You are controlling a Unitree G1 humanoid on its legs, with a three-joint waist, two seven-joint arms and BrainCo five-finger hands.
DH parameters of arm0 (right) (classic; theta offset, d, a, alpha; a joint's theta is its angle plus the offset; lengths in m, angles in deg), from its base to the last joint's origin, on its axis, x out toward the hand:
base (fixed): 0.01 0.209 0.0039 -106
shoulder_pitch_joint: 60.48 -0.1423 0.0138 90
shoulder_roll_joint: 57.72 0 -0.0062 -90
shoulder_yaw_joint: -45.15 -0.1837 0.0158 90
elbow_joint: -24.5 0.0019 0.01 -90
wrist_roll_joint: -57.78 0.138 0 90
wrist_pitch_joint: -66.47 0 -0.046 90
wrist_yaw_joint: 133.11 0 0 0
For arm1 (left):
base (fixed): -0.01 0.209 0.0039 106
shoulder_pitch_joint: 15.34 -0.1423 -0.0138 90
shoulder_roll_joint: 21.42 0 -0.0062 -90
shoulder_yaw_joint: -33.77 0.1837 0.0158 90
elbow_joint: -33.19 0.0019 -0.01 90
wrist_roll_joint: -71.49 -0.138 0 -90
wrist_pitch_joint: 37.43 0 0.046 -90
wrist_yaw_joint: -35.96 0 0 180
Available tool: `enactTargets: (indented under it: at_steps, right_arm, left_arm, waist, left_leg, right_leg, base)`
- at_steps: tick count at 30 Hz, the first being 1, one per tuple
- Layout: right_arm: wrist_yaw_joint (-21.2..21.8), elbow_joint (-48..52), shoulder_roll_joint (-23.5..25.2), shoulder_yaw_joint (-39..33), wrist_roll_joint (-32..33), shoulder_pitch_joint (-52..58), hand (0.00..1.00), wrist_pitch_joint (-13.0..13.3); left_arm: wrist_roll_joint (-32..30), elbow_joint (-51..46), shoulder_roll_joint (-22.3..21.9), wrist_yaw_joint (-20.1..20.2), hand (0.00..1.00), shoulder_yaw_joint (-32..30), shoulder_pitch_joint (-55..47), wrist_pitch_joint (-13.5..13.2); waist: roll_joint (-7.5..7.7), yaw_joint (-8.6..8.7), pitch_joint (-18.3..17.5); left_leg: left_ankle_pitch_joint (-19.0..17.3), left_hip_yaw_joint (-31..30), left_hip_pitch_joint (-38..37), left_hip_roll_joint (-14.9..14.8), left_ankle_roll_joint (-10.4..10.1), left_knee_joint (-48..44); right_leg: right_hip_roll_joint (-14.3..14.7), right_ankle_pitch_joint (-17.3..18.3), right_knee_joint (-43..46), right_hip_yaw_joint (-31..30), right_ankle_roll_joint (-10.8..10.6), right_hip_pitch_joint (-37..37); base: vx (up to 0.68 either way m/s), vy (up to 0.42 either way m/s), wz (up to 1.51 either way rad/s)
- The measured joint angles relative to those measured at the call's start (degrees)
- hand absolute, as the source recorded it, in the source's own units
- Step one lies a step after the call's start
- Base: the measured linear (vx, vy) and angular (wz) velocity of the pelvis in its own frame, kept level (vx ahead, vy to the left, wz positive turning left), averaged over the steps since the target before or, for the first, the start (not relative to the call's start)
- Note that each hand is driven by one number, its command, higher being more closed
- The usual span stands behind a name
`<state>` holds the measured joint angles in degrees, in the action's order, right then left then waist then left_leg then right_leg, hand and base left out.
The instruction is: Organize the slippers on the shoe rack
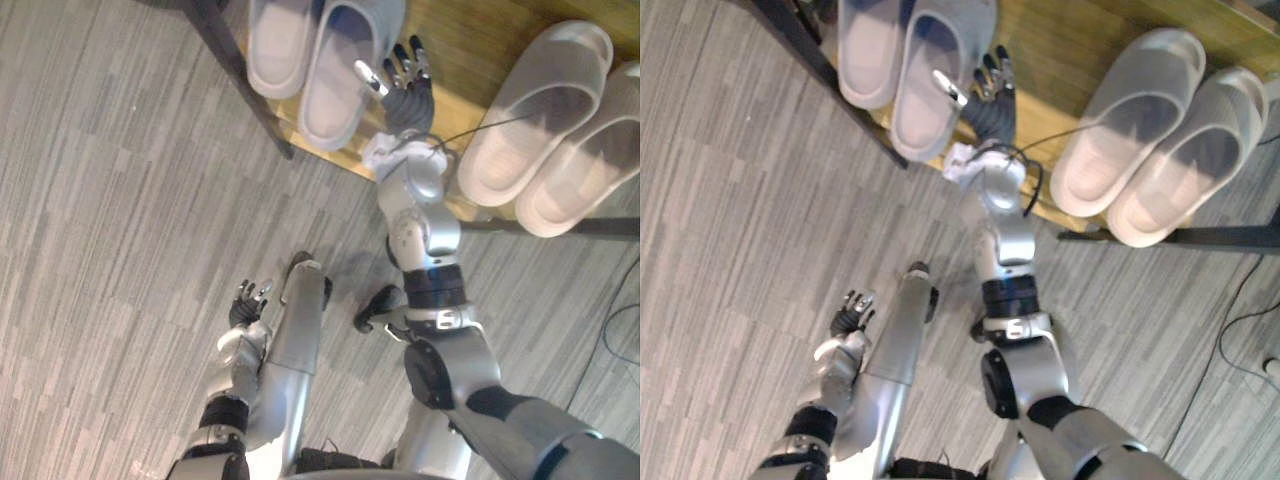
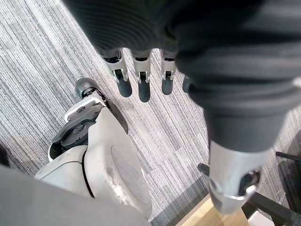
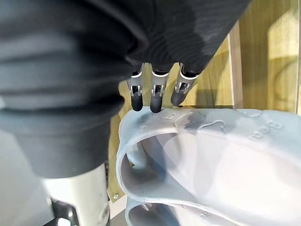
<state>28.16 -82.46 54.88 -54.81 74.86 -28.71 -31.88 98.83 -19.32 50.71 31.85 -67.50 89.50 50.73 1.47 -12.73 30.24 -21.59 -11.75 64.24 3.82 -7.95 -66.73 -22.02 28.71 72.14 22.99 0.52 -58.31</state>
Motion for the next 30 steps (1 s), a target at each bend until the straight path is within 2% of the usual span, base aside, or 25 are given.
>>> enactTargets:
  at_steps: [3,8,13,19,25,27,30]
  right_arm:
    - [0.0,-0.3,-0.1,-1.3,1.6,-1.2,0.00,0.0]
    - [-0.1,-3.9,-2.1,-3.5,1.6,-5.9,0.00,1.1]
    - [0.4,-6.2,-2.9,-5.7,1.6,-7.7,0.00,1.7]
    - [2.2,-7.1,-4.6,-5.6,1.4,-8.7,0.00,2.2]
    - [3.3,-7.5,-4.7,-5.4,0.7,-8.6,0.00,1.8]
    - [3.7,-7.0,-4.7,-4.4,-1.5,-7.6,0.00,1.6]
    - [4.2,-2.7,-4.7,-1.3,-3.7,-1.7,0.00,1.1]
  left_arm:
    - [0.5,-0.2,-0.2,0.3,0.00,0.0,0.0,0.0]
    - [1.8,-0.9,-0.8,0.9,0.00,1.1,0.1,-0.2]
    - [2.0,-0.8,-1.8,0.9,0.00,1.2,0.1,-0.6]
    - [2.6,-0.7,-2.4,0.9,0.00,1.3,0.0,-1.1]
    - [2.7,-0.7,-2.3,0.9,0.00,1.2,-0.2,-1.7]
    - [2.6,-0.8,-2.0,0.9,0.00,1.1,-0.6,-1.8]
    - [2.6,-0.9,-1.2,0.9,0.00,1.1,-2.3,-1.8]
  waist:
    - [-0.15,-0.42,0.0]
    - [-1.60,-1.67,0.3]
    - [-3.09,-2.29,0.3]
    - [-3.88,-2.69,0.4]
    - [-3.97,-2.48,0.4]
    - [-3.97,-1.96,0.4]
    - [-3.91,-0.80,0.4]
  left_leg:
    - [0.1,-0.1,0.3,0.0,-0.1,-0.1]
    - [0.2,-0.8,2.0,-0.1,-0.6,-1.5]
    - [0.1,-1.1,2.2,-0.2,-0.5,-1.5]
    - [0.3,-1.1,2.9,-0.3,-0.9,-1.9]
    - [0.2,-0.2,2.5,-1.0,-0.5,-2.9]
    - [-0.1,0.3,1.7,-1.4,-0.2,-3.3]
    - [-0.4,1.2,-2.1,-2.1,0.5,-2.2]
  right_leg:
    - [0.0,0.2,0.3,0.0,0.3,-0.4]
    - [-0.1,0.7,1.9,0.5,1.4,-1.9]
    - [0.0,0.9,2.0,0.9,1.5,-1.9]
    - [0.0,0.7,2.4,0.7,1.9,-2.8]
    - [0.5,0.3,2.5,0.0,2.6,-2.7]
    - [0.8,0.1,2.4,-0.5,2.8,-2.0]
    - [1.2,-0.5,0.7,-0.8,1.9,1.5]
  base:
    - [-0.01,0.003,0.01]
    - [-0.01,0.005,0.01]
    - [-0.03,0.024,0.00]
    - [-0.02,0.036,-0.01]
    - [-0.02,0.058,-0.09]
    - [-0.03,0.079,-0.13]
    - [-0.03,0.081,-0.14]
